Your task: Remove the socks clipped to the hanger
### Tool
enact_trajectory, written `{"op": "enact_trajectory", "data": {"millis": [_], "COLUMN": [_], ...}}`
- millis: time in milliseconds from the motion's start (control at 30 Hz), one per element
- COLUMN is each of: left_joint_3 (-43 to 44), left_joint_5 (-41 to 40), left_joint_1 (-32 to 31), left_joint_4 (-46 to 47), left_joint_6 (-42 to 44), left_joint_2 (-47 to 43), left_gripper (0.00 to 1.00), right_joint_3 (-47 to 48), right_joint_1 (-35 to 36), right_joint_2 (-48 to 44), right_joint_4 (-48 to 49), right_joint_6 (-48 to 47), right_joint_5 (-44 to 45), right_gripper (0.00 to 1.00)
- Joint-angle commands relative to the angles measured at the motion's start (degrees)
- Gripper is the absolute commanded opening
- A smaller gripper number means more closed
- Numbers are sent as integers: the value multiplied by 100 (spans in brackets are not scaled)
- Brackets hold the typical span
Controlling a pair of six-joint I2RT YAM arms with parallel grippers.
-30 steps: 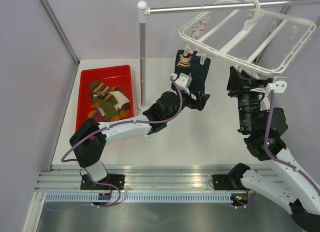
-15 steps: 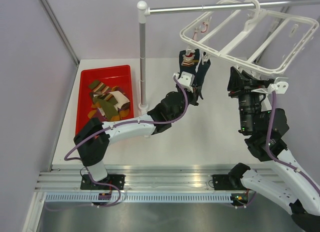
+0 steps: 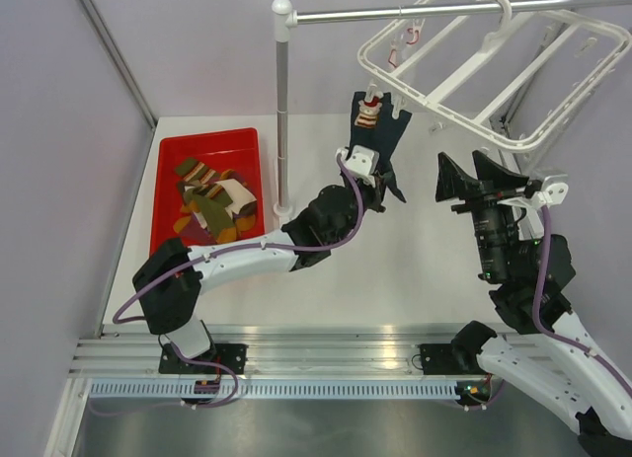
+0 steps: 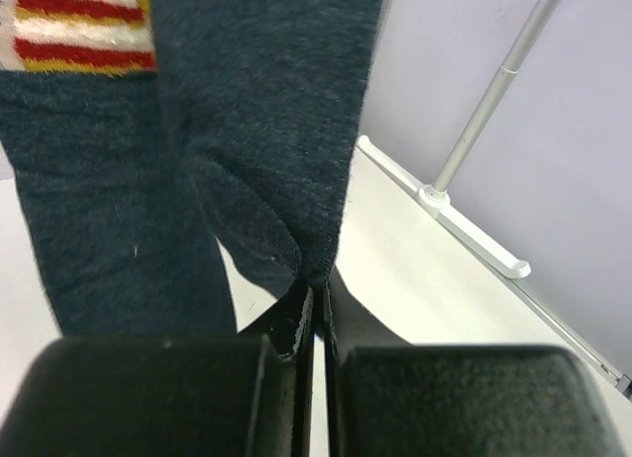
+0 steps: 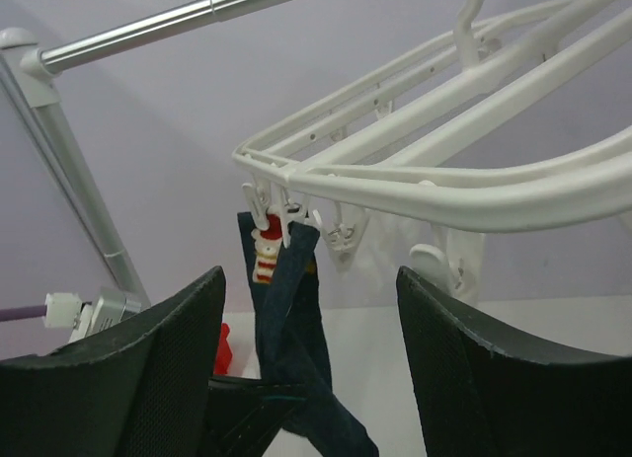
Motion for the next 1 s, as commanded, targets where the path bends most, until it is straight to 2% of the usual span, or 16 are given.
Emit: {"op": "enact_trajectory", "data": {"millis": [0,167,433,700,967], "left_joint_3": [13,57,48,-31,-57], "left_joint_5": [-106,-97,-71,-53,-53], "left_joint_1": [-112,-156,-165,-252,-358], "left_joint_4": [85,-3,-153,-214,-258], "left_joint_6": [433,556,635,609,609], "left_joint_2": [-258,-276,-311,-329,-346], "left_gripper": [2,2,2,2,2], "right_joint_3": [-344,-863,-1154,-1506,-1068], "right_joint_1": [13,13,13,13,22], "right_joint_2": [-254,-334,8,597,1704], "right_joint_4": [15,401,997,2044,2976], "right_joint_6": [216,365,742,920,603], "right_joint_5": [-406,-854,-1099,-696,-442], "right_gripper": [74,75,75,74,73]}}
